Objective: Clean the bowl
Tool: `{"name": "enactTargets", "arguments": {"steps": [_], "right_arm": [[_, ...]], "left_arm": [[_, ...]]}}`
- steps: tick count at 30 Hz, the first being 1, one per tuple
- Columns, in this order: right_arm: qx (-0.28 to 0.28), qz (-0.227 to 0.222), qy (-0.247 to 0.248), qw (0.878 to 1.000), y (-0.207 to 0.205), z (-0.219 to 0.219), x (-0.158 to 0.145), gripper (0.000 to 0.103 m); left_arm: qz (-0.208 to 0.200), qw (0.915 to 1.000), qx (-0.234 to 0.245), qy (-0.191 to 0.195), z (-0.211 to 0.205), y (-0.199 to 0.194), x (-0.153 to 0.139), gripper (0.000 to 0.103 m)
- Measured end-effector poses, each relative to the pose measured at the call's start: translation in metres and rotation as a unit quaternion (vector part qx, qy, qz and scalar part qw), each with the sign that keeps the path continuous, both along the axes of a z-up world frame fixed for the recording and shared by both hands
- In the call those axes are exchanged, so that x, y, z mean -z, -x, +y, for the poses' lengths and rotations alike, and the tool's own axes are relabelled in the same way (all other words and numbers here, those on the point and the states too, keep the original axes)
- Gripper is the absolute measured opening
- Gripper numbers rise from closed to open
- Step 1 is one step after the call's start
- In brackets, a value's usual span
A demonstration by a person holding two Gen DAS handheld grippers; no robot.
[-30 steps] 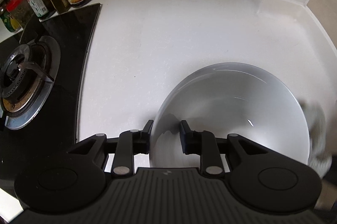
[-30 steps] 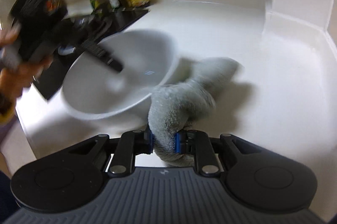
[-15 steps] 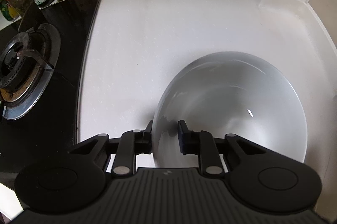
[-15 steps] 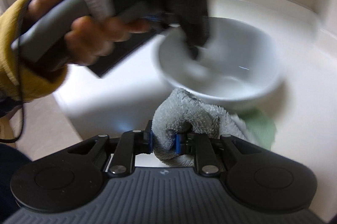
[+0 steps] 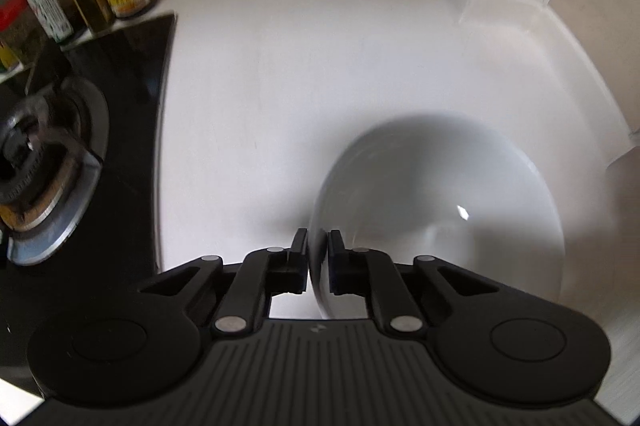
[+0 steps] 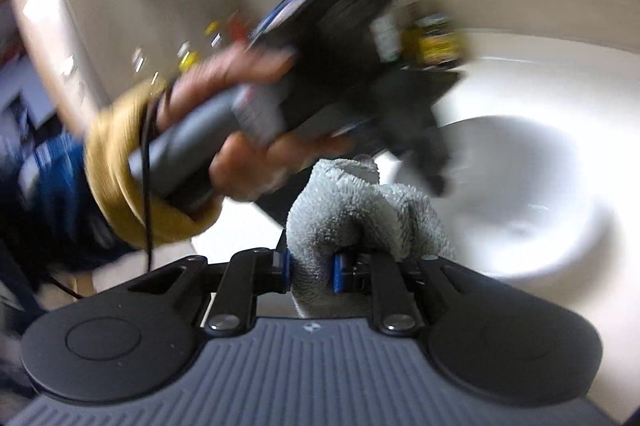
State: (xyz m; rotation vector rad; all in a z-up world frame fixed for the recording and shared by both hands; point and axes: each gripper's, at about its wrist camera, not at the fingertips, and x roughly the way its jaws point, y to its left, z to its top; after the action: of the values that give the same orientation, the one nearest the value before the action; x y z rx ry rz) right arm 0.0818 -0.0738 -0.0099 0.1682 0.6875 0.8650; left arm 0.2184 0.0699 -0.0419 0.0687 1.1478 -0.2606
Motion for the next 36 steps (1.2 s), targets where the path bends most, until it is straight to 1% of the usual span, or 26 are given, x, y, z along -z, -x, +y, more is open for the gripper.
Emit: {"name": "enactTargets", "arguments": {"steps": [2, 3, 4, 5, 6, 7, 9, 11, 13, 16, 18, 20, 21, 22, 24, 25, 26, 28, 29, 30, 31, 32, 34, 36], "right_arm": [[0.051, -0.03, -0.016, 0.998, -0.01, -0.027, -0.032, 0.016], [0.064, -0.037, -0.014, 0.997, -0.015, -0.029, -0.037, 0.016], [0.091, -0.045, 0.0, 0.995, -0.027, -0.031, -0.045, 0.016], [0.12, -0.046, 0.027, 0.991, -0.042, -0.028, -0.047, 0.016], [0.136, -0.043, 0.055, 0.988, -0.056, -0.02, -0.042, 0.016], [0.14, -0.038, 0.076, 0.987, -0.068, -0.01, -0.035, 0.016], [0.139, -0.03, 0.102, 0.985, -0.081, 0.008, -0.02, 0.016], [0.118, -0.028, 0.16, 0.98, -0.096, 0.042, 0.009, 0.016], [0.108, -0.024, 0.202, 0.973, -0.103, 0.063, 0.029, 0.016], [0.088, -0.02, 0.24, 0.967, -0.105, 0.08, 0.054, 0.016], [0.069, -0.009, 0.24, 0.968, -0.114, 0.085, 0.064, 0.016], [0.03, 0.0, 0.245, 0.969, -0.119, 0.09, 0.069, 0.017], [0.016, -0.006, 0.248, 0.969, -0.117, 0.094, 0.066, 0.017], [-0.014, -0.022, 0.256, 0.966, -0.116, 0.096, 0.067, 0.017], [-0.07, -0.034, 0.258, 0.963, -0.115, 0.097, 0.067, 0.017], [-0.104, -0.027, 0.244, 0.964, -0.115, 0.095, 0.066, 0.017], [-0.138, -0.008, 0.223, 0.965, -0.117, 0.093, 0.065, 0.017], [-0.168, 0.021, 0.2, 0.965, -0.12, 0.089, 0.062, 0.017], [-0.199, 0.051, 0.18, 0.962, -0.124, 0.086, 0.061, 0.017], [-0.222, 0.06, 0.173, 0.958, -0.125, 0.084, 0.06, 0.017], [-0.228, 0.062, 0.172, 0.956, -0.125, 0.082, 0.059, 0.017], [-0.267, 0.067, 0.172, 0.946, -0.123, 0.078, 0.053, 0.017], [-0.305, 0.073, 0.177, 0.933, -0.12, 0.073, 0.044, 0.017], [-0.318, 0.082, 0.171, 0.929, -0.126, 0.07, 0.032, 0.017]], "left_arm": [[-0.011, 0.9999, -0.002, 0.012, 0.004, -0.002, -0.009, 0.009], [-0.012, 0.9998, -0.003, 0.016, 0.005, -0.003, -0.01, 0.009], [-0.011, 0.9997, -0.004, 0.021, 0.007, -0.005, -0.011, 0.009], [-0.01, 0.9996, -0.006, 0.025, 0.008, -0.006, -0.01, 0.01], [-0.01, 0.9995, -0.008, 0.028, 0.01, -0.007, -0.01, 0.01], [-0.013, 0.9994, -0.012, 0.03, 0.011, -0.006, -0.009, 0.01], [-0.015, 0.9993, -0.016, 0.031, 0.013, -0.005, -0.009, 0.01], [-0.014, 0.999, -0.022, 0.036, 0.016, -0.005, -0.008, 0.01], [-0.01, 0.9986, -0.029, 0.043, 0.022, -0.004, -0.008, 0.009], [-0.004, 0.9978, -0.037, 0.055, 0.031, -0.005, -0.008, 0.008], [-0.001, 0.997, -0.041, 0.065, 0.037, -0.005, -0.008, 0.008], [-0.005, 0.996, -0.049, 0.075, 0.043, -0.005, -0.011, 0.006], [-0.007, 0.9958, -0.05, 0.076, 0.044, -0.006, -0.012, 0.005], [-0.01, 0.9952, -0.053, 0.081, 0.047, -0.008, -0.013, 0.005], [-0.006, 0.9942, -0.056, 0.091, 0.05, -0.011, -0.014, 0.005], [-0.004, 0.9938, -0.057, 0.096, 0.052, -0.012, -0.014, 0.005], [-0.001, 0.9933, -0.057, 0.101, 0.054, -0.015, -0.014, 0.005], [0.001, 0.9932, -0.056, 0.102, 0.055, -0.018, -0.014, 0.006], [0.001, 0.9936, -0.054, 0.1, 0.055, -0.02, -0.015, 0.007], [0.001, 0.9939, -0.051, 0.098, 0.055, -0.021, -0.015, 0.007], [0.006, 0.994, -0.049, 0.098, 0.055, -0.024, -0.015, 0.007], [0.011, 0.994, -0.046, 0.099, 0.055, -0.026, -0.016, 0.008], [0.029, 0.9937, -0.032, 0.104, 0.056, -0.035, -0.016, 0.008], [0.042, 0.9937, -0.008, 0.104, 0.052, -0.047, -0.016, 0.008]]}}
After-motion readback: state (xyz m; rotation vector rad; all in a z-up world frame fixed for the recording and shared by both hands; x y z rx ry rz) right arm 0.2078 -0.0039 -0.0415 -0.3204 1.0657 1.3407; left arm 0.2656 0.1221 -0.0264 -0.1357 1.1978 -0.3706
